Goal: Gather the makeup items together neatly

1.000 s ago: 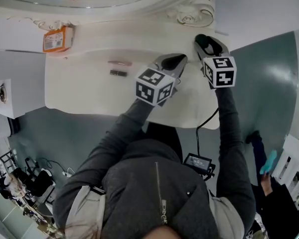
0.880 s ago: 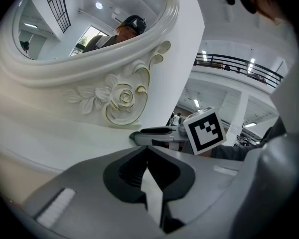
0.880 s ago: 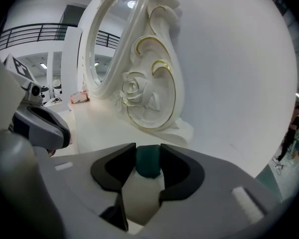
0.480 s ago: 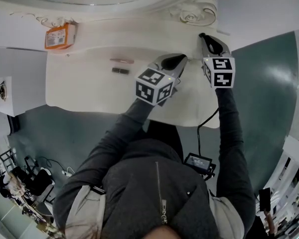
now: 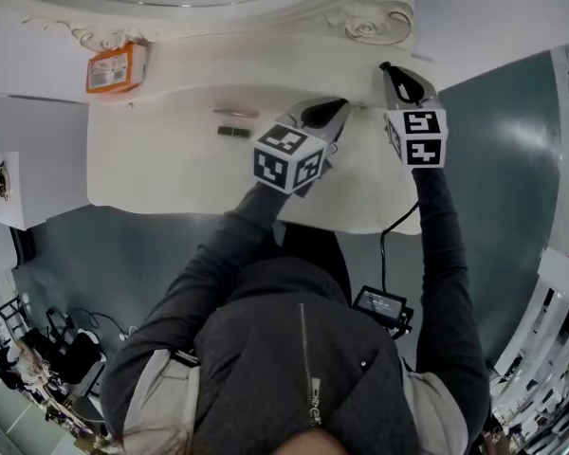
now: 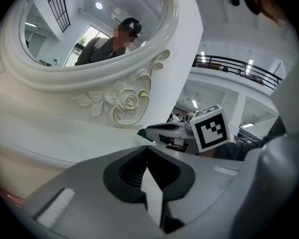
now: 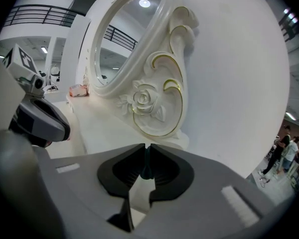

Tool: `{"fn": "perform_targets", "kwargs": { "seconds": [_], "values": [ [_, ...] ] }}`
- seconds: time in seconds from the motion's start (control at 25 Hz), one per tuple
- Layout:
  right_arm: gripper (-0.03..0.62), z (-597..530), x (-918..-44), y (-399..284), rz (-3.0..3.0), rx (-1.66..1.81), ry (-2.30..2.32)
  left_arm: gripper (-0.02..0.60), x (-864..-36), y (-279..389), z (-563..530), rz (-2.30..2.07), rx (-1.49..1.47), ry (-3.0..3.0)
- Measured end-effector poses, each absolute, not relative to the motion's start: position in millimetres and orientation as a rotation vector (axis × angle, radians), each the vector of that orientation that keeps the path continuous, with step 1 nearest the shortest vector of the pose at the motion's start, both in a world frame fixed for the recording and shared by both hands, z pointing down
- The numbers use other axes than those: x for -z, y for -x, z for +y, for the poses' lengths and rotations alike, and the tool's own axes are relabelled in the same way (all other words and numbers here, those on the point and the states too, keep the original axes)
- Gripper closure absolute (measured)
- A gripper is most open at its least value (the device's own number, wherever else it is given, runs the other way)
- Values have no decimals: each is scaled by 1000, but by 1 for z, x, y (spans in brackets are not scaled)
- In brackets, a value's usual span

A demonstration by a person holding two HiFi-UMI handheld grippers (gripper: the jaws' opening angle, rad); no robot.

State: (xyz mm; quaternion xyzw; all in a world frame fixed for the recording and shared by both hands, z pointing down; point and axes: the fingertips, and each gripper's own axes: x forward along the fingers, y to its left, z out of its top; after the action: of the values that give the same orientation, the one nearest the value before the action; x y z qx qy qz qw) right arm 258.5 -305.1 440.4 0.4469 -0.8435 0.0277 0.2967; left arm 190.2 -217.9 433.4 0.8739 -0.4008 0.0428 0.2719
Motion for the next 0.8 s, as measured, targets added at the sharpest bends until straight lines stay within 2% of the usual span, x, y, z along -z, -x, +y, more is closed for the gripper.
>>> {"fn": "perform_targets", "kwargs": {
  "seconds": [0.24,0.8],
  "values": [
    [557,-286,-430,-241,-2206,-56,-1214,571,-425,-162,-206,-1048,-111,-2372],
    [559,-236,-408,-130,-2264,-22,-1168,571,-421,-73,-158,-1039,-92,-2369]
  ]
}}
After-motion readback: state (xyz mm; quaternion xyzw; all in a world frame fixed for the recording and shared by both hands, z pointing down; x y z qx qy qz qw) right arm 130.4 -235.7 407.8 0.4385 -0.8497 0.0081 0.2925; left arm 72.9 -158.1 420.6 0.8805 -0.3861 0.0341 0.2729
